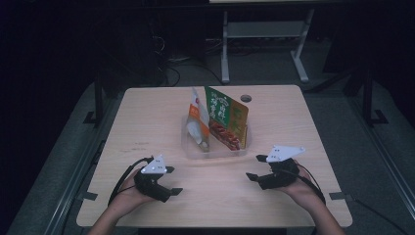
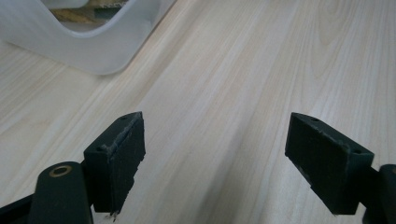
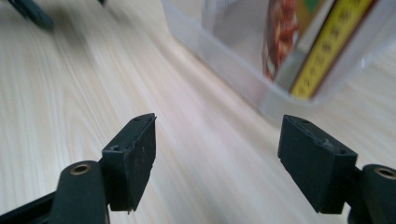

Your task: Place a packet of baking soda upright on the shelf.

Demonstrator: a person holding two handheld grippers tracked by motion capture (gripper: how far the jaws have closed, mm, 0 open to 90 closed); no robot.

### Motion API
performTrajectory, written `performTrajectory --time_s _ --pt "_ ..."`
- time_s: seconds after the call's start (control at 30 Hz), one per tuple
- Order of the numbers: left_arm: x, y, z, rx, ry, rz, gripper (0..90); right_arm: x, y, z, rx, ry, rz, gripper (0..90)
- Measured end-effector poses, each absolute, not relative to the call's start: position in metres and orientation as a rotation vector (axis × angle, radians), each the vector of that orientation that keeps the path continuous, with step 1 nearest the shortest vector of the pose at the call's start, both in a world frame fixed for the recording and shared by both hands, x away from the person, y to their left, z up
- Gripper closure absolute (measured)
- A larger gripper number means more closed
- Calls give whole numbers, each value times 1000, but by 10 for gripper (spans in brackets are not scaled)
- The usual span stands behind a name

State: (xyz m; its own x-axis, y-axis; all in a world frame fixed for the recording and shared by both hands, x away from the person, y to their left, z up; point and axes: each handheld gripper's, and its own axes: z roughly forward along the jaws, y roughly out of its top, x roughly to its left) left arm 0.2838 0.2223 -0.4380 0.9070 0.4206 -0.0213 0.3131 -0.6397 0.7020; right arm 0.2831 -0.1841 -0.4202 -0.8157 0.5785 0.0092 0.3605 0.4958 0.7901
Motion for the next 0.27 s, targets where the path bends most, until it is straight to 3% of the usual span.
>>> performTrajectory --time_s 0.27 --pt "285 221 -440 2315 517 185 196 279 -192 -433 818 2538 1181 262"
